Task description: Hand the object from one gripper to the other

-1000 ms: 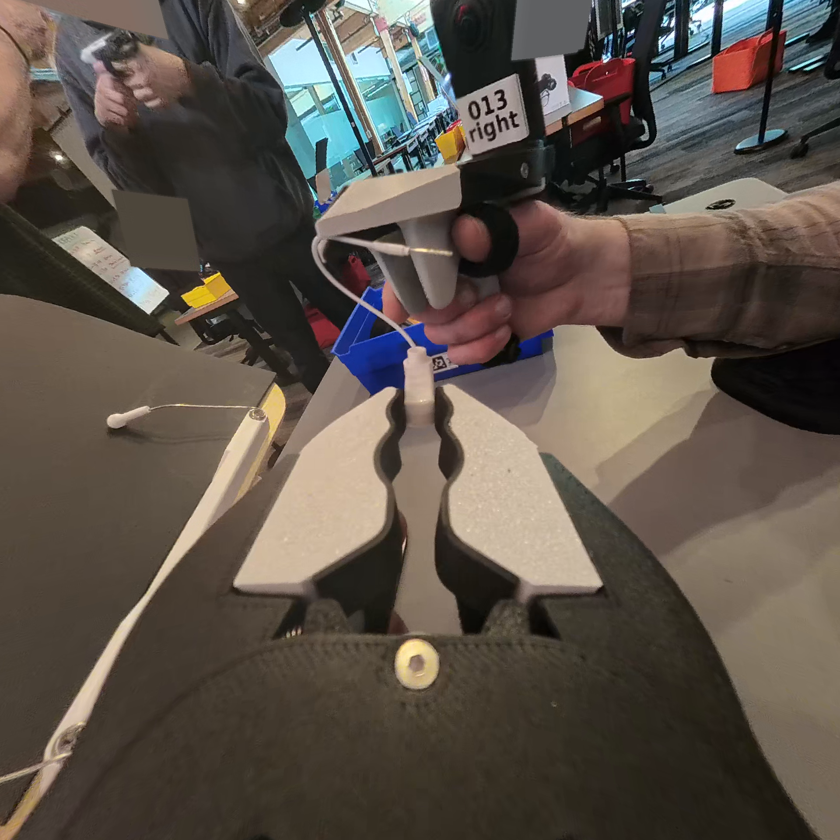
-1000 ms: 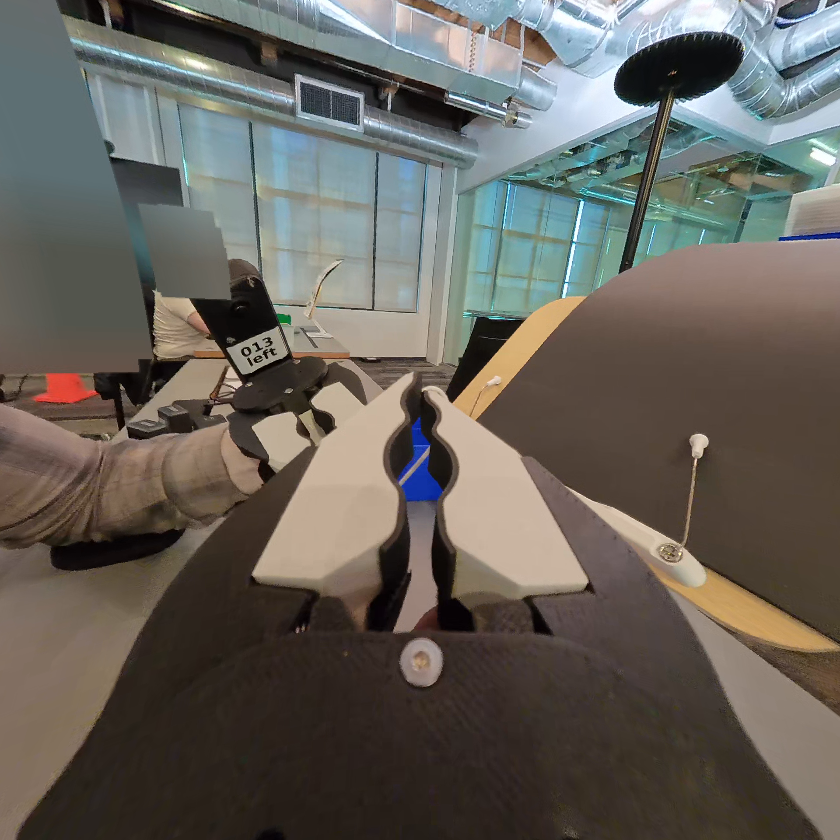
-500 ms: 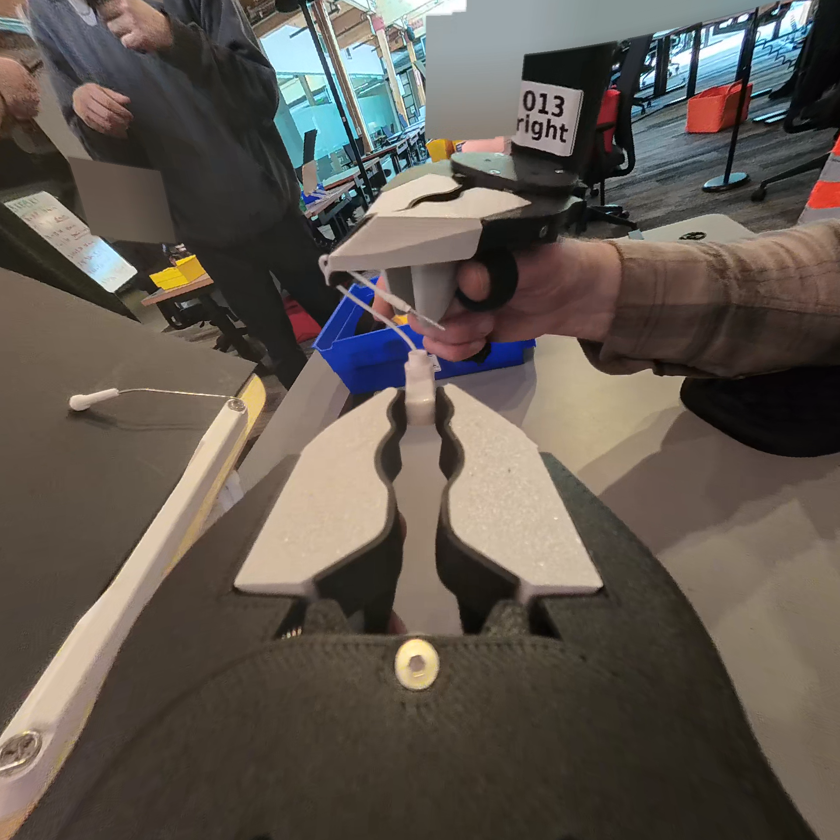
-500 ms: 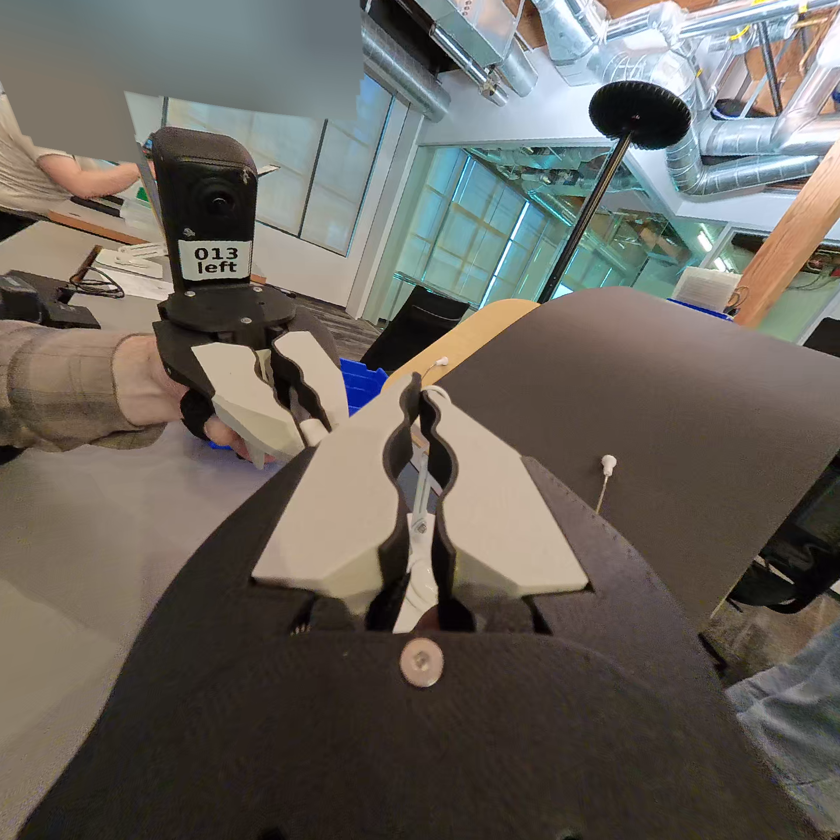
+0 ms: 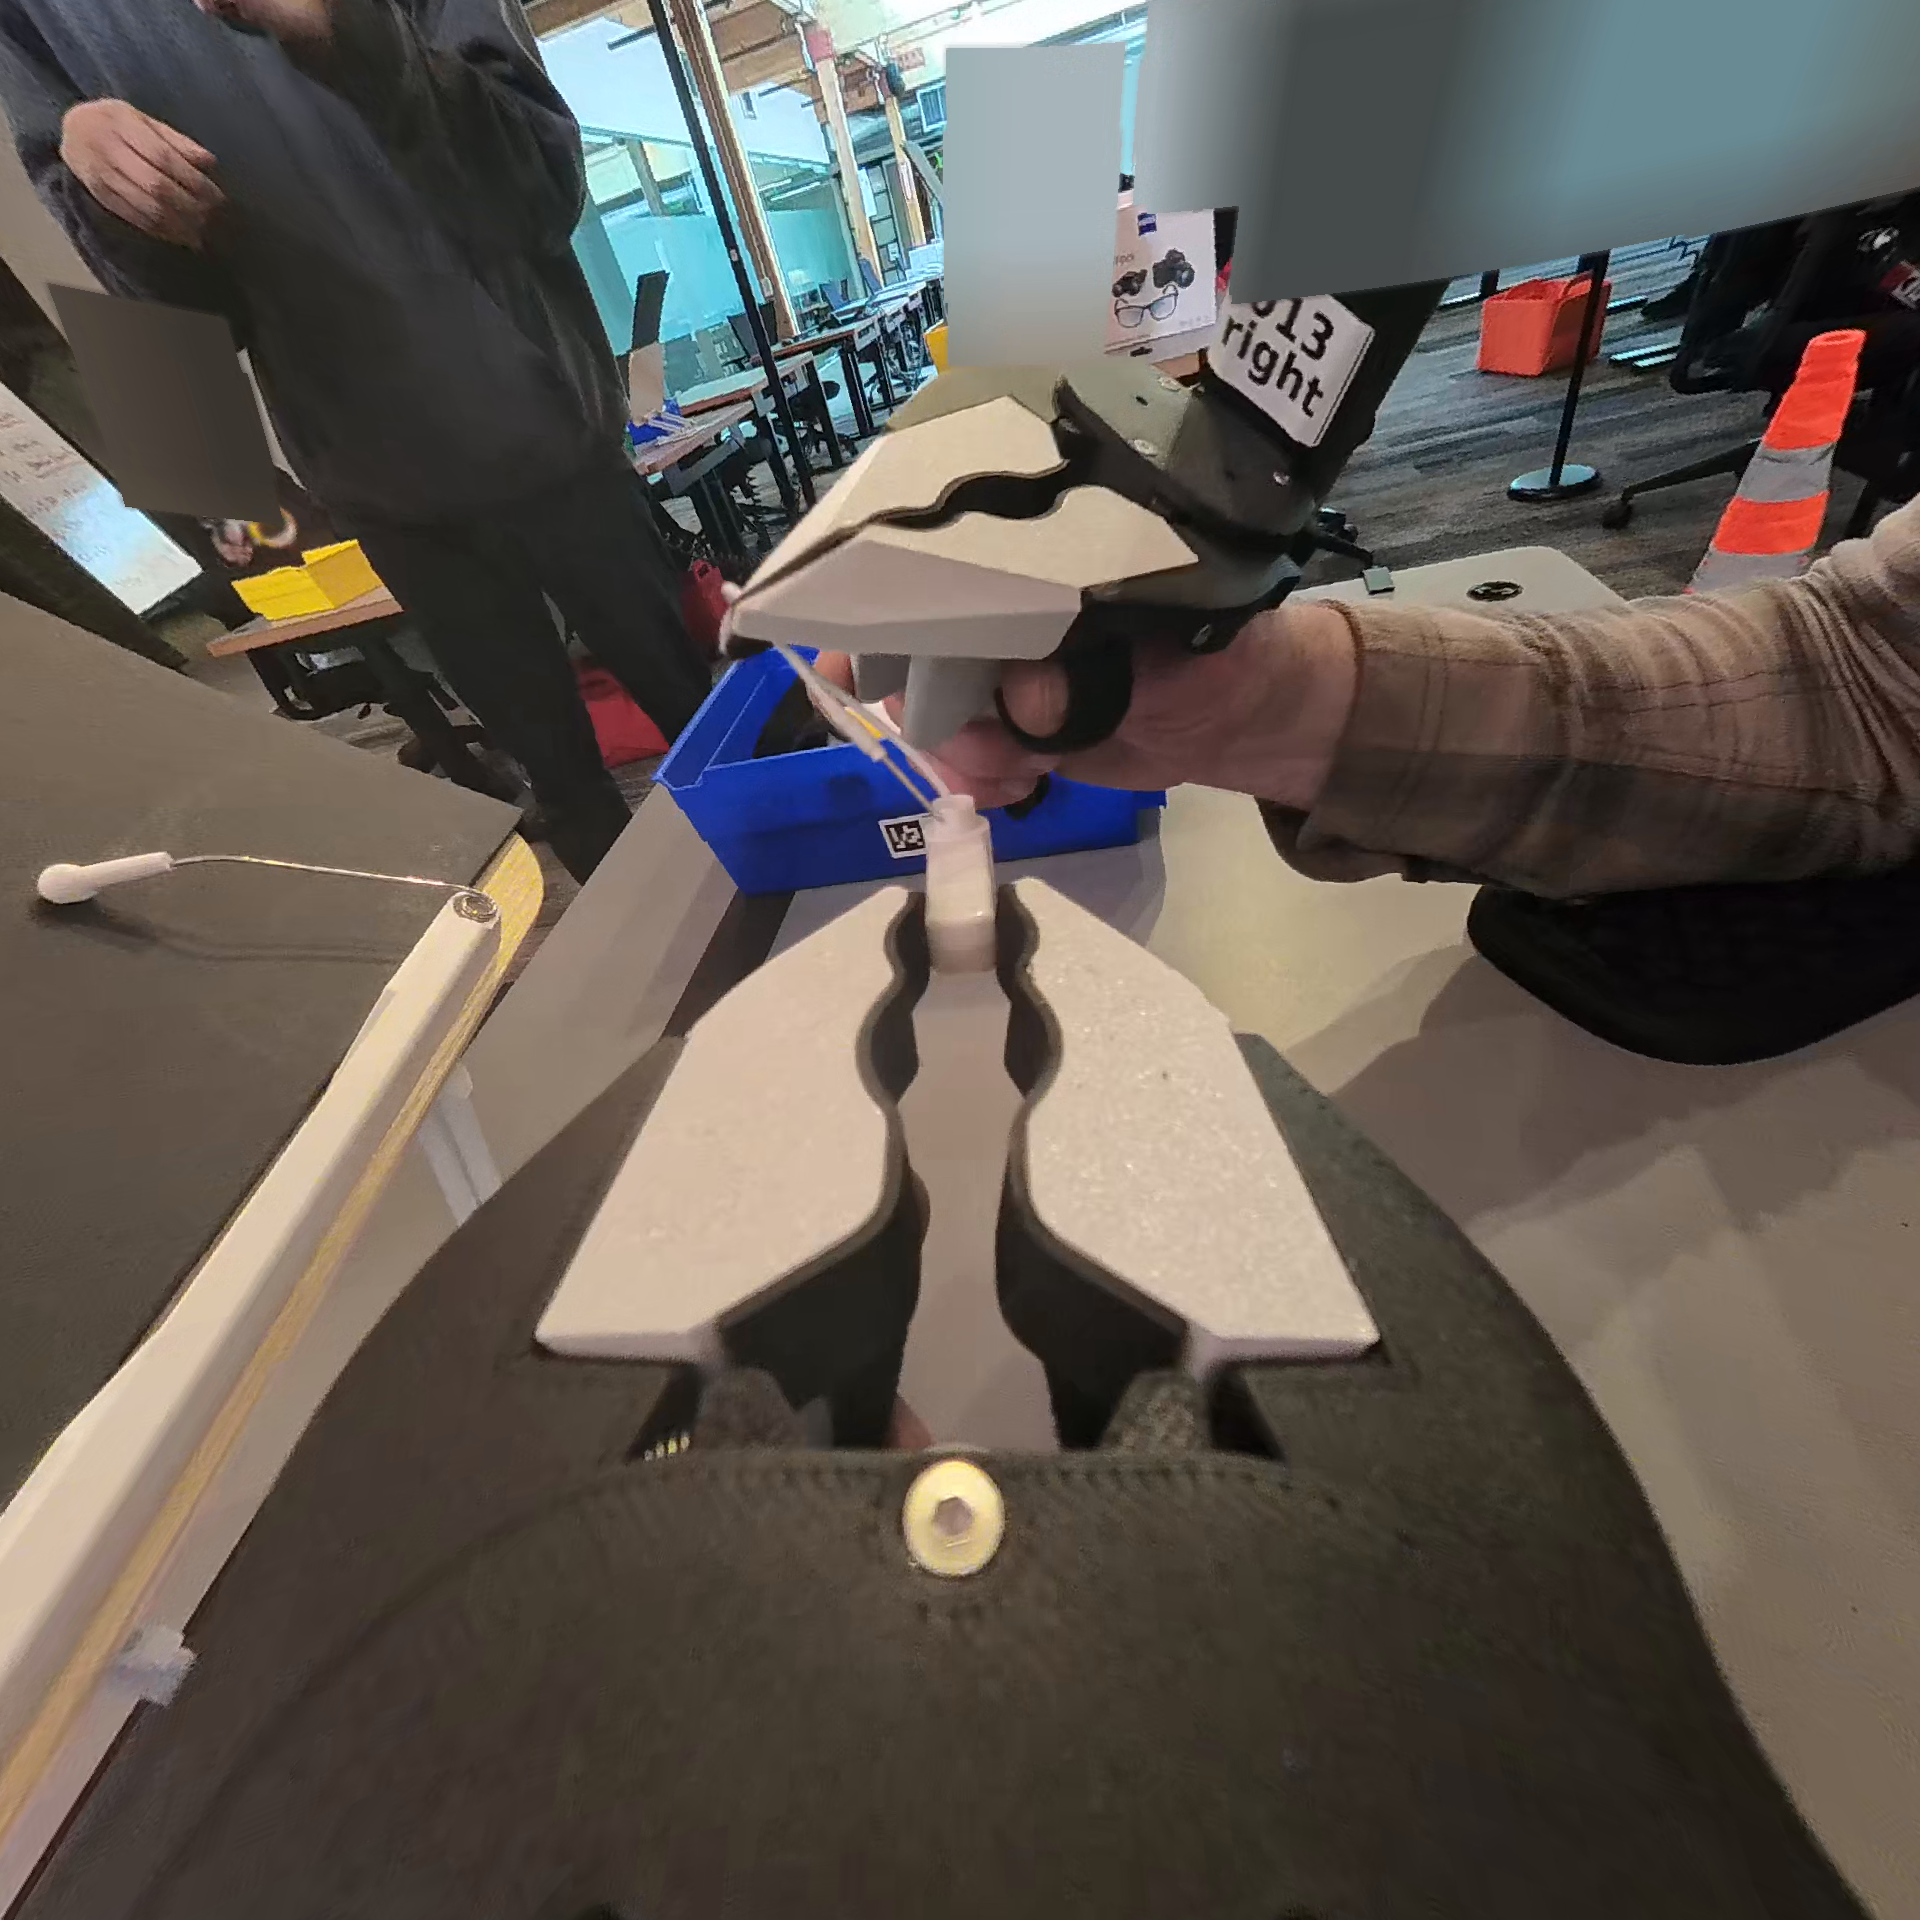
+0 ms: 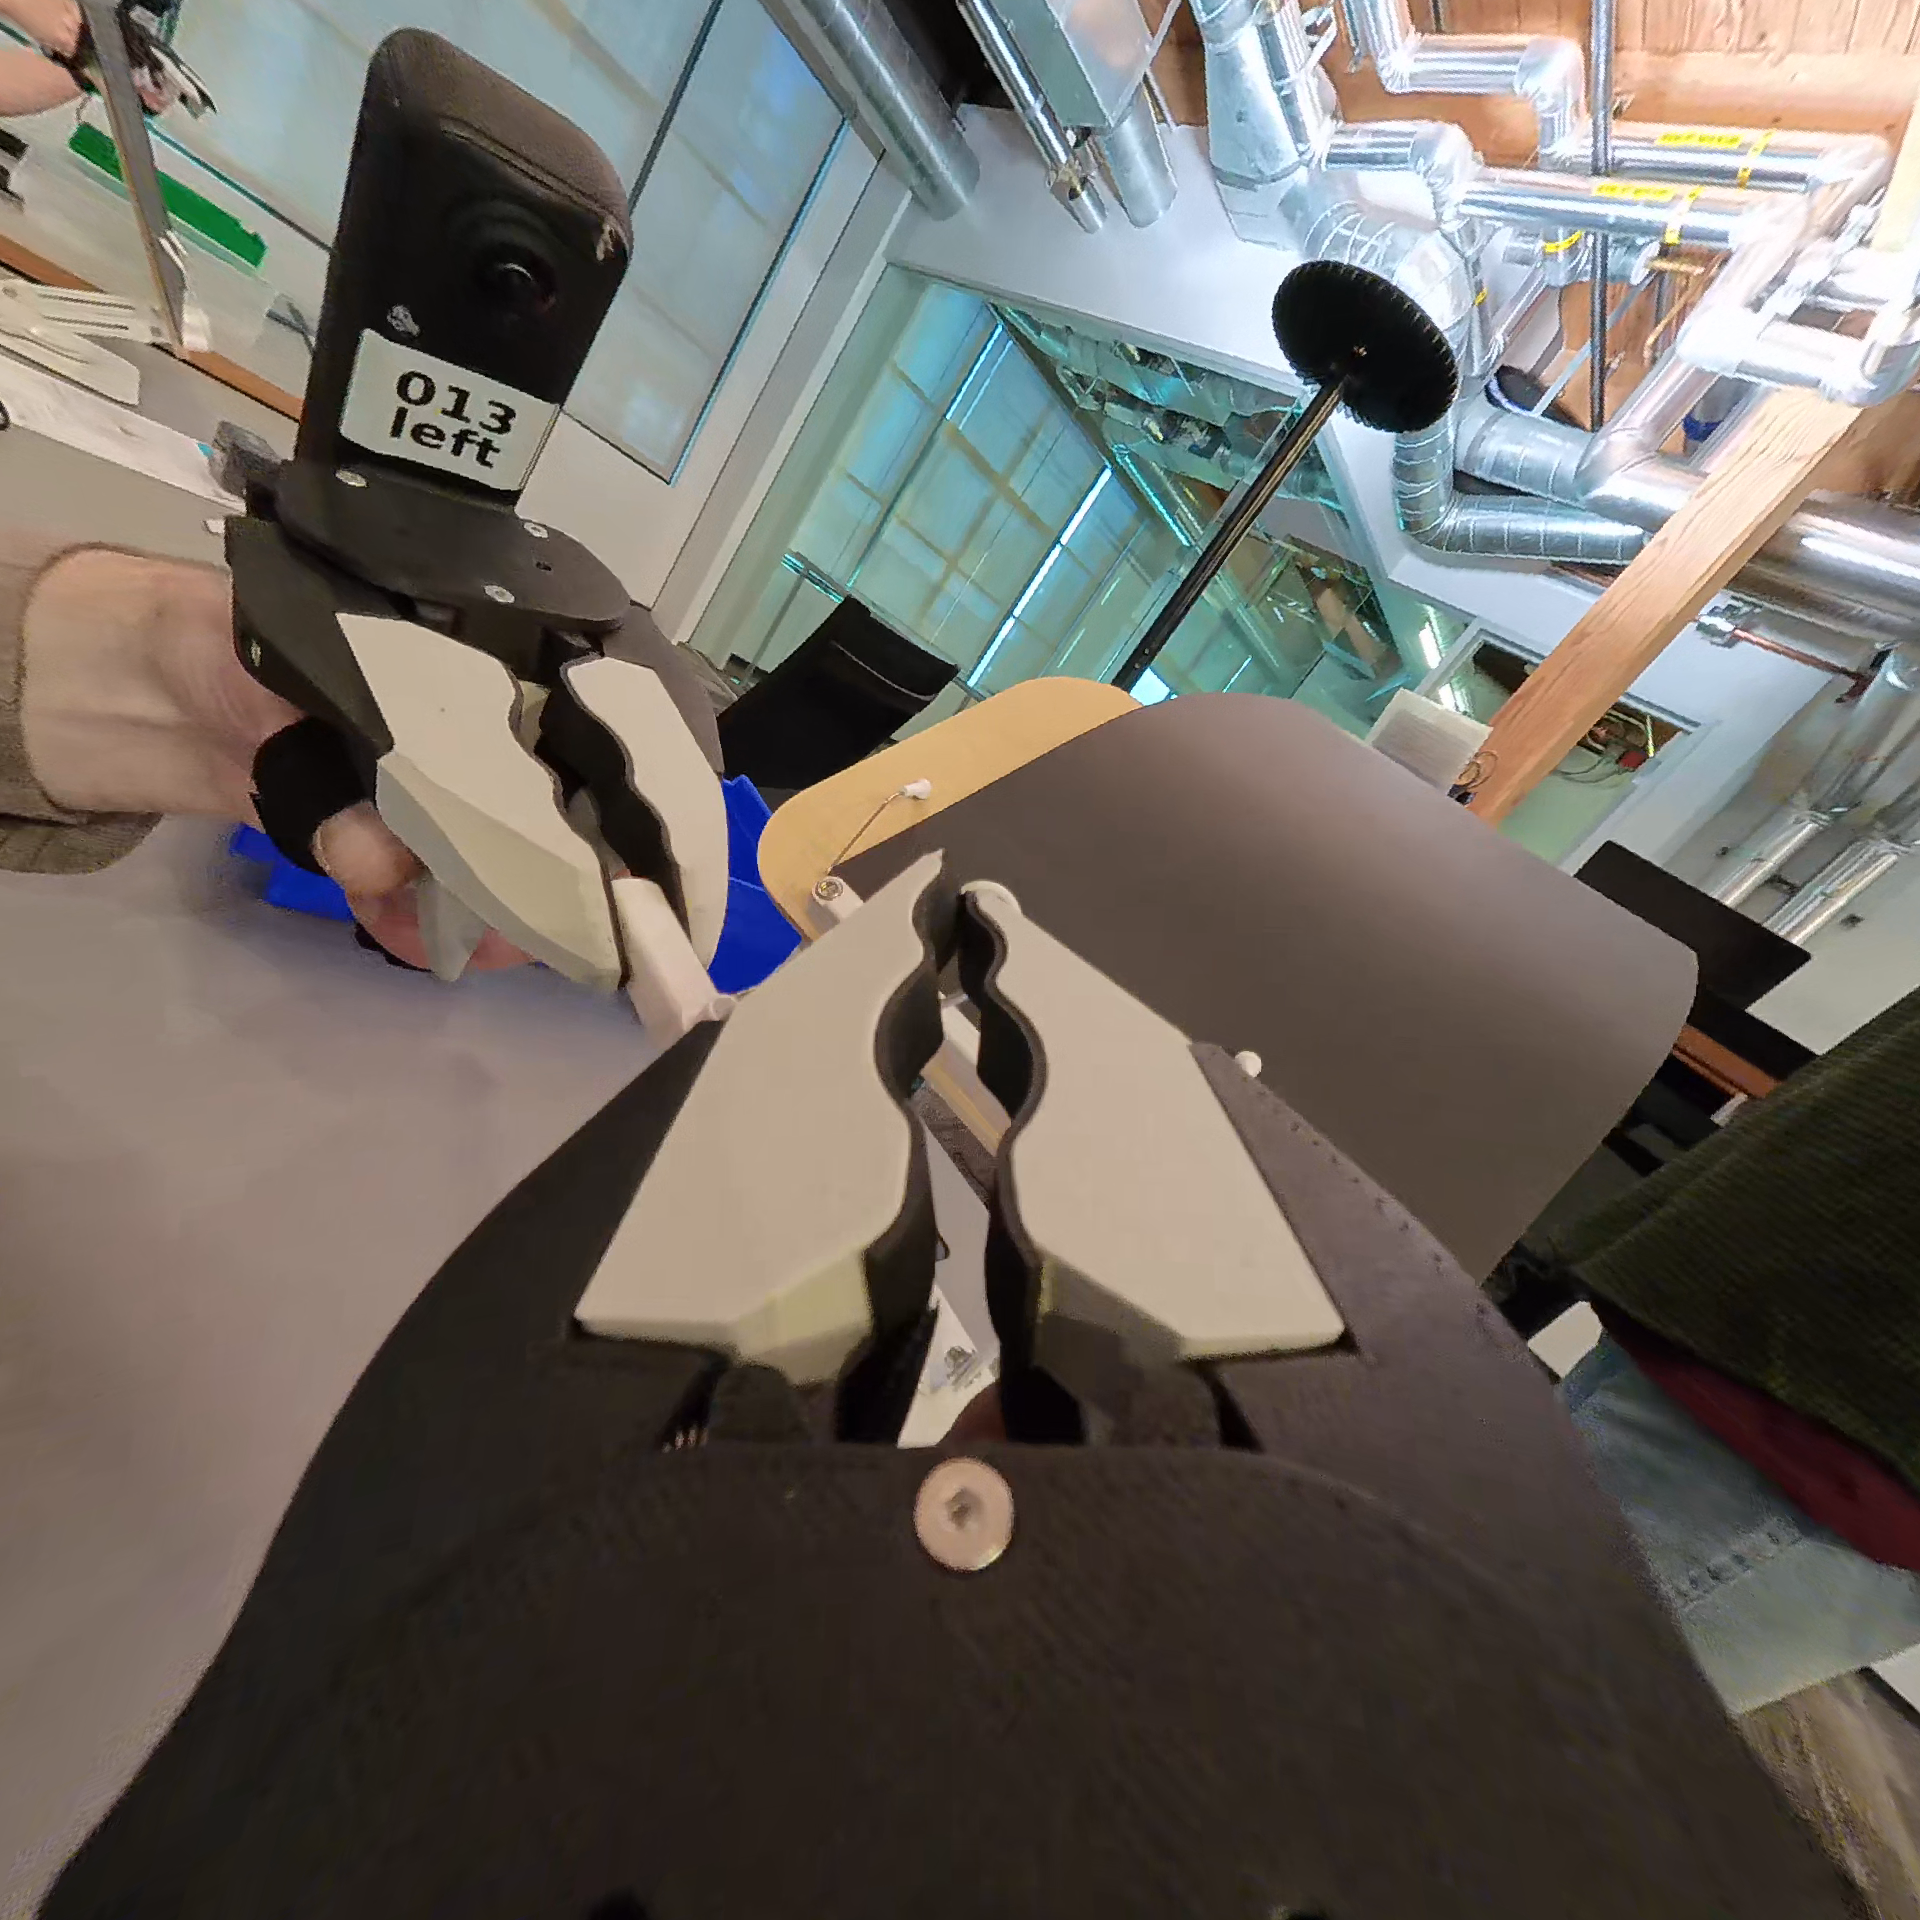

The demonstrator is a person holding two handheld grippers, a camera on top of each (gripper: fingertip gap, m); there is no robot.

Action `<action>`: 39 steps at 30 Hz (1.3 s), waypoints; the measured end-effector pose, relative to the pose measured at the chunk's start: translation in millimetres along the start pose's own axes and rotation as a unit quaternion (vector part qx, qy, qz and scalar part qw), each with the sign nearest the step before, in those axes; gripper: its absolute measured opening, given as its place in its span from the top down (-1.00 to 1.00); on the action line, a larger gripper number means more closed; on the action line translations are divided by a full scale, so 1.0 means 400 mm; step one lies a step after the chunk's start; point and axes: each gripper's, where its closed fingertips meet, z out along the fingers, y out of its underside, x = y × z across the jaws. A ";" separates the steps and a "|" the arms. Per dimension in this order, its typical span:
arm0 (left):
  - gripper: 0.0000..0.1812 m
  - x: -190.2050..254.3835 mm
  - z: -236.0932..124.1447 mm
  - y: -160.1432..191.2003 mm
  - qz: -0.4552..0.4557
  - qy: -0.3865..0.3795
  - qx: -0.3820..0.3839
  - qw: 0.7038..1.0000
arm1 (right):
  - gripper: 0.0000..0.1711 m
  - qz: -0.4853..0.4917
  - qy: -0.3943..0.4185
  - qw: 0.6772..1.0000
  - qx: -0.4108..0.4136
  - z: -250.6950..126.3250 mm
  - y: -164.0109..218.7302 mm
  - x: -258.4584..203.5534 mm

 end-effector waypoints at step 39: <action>0.87 0.002 0.005 0.014 -0.013 0.010 0.000 1.000 | 1.00 -0.053 -0.078 0.994 -0.050 -0.067 0.006 -0.004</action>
